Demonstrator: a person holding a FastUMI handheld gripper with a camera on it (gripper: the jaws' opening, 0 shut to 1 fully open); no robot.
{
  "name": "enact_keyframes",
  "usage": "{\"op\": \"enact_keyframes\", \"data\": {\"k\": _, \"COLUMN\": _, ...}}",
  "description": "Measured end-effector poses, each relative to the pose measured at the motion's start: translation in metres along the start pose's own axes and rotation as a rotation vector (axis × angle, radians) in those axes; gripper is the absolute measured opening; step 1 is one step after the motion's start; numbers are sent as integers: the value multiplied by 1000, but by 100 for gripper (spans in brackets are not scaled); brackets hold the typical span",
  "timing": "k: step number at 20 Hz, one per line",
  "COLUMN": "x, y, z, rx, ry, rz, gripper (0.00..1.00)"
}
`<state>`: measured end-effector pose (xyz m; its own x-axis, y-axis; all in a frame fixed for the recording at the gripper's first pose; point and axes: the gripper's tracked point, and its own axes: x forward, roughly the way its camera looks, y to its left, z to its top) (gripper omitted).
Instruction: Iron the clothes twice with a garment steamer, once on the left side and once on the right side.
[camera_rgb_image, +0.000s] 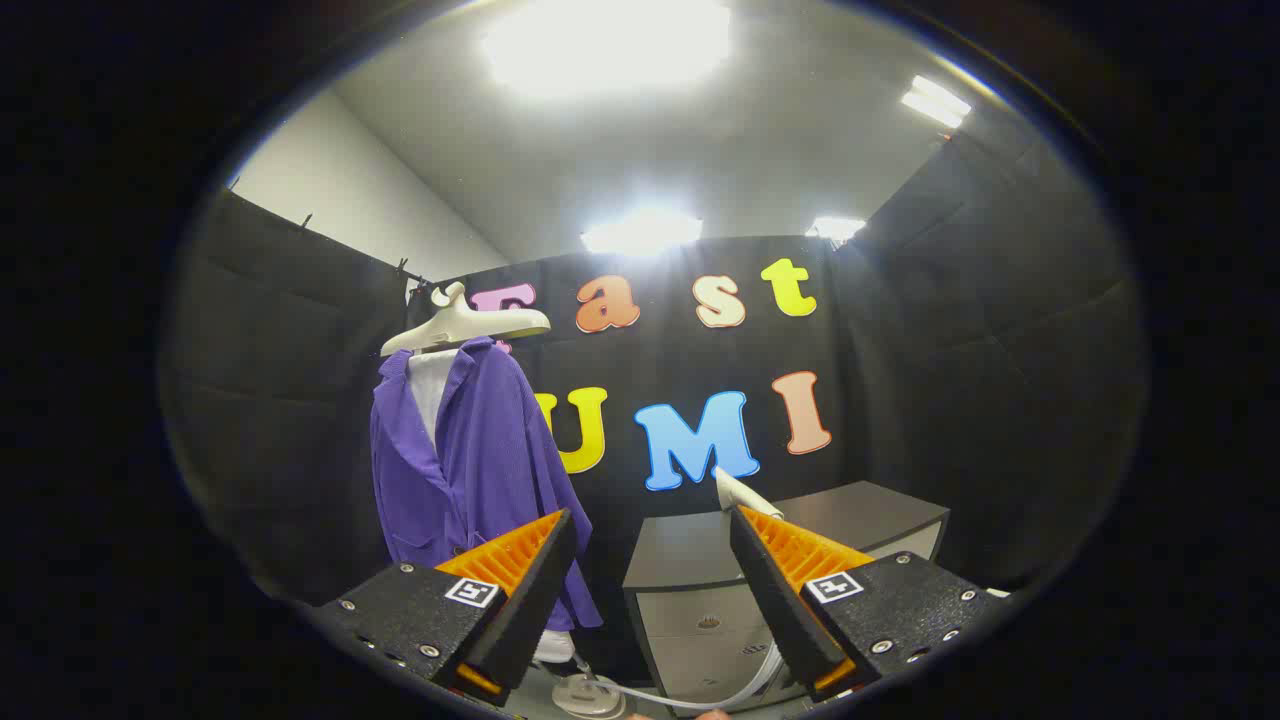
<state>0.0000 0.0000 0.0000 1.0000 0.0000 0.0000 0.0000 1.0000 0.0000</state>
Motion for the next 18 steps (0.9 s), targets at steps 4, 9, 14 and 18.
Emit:
{"op": "enact_keyframes", "data": {"k": 4, "x": -1, "y": 13, "z": 11, "rx": -22, "ry": 9, "rz": -24, "gripper": 95}}
{"op": "enact_keyframes", "data": {"k": 9, "x": -3, "y": 28, "z": 14, "rx": -30, "ry": 25, "rz": -6, "gripper": 95}}
{"op": "enact_keyframes", "data": {"k": 14, "x": -4, "y": 29, "z": 4, "rx": -63, "ry": 50, "rz": -7, "gripper": 95}}
{"op": "enact_keyframes", "data": {"k": 18, "x": 1, "y": 26, "z": 1, "rx": -58, "ry": 65, "rz": -8, "gripper": 95}}
